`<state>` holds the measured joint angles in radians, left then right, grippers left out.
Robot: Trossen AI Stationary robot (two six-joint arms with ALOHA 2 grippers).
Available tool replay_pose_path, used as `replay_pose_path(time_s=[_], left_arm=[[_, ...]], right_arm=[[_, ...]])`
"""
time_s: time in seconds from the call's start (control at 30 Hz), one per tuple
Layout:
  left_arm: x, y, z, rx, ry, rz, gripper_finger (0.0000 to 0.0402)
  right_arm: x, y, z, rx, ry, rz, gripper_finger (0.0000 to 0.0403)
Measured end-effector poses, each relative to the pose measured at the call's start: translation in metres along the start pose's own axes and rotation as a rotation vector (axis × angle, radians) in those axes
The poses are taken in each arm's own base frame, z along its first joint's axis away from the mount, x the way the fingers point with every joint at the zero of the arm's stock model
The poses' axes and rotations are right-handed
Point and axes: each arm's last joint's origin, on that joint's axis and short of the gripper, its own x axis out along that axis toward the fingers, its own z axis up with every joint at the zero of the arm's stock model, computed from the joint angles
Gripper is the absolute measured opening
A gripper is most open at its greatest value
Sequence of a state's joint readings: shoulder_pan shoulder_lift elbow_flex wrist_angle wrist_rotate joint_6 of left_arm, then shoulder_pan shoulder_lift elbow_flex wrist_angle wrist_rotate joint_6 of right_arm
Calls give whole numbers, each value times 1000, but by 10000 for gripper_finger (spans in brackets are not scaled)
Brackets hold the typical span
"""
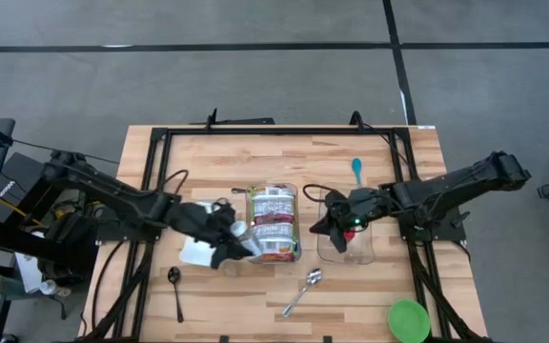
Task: Pick & Place Food Item
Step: Put the white spice bottle into the right transparent bin
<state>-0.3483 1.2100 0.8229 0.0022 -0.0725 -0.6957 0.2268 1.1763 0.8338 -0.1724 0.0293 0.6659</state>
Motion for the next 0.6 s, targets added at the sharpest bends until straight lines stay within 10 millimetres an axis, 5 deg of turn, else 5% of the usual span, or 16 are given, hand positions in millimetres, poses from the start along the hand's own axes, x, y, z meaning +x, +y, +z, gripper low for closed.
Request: replay_pose_path(time_s=[0.43, 0.6], left_arm=[[75, 0, 54, 66, 79, 19, 197], [93, 0, 66, 103, 110, 53, 195]], right_arm=[[-27, 13, 23, -195, -103, 58, 1], [-28, 13, 23, -197, -89, 58, 35]])
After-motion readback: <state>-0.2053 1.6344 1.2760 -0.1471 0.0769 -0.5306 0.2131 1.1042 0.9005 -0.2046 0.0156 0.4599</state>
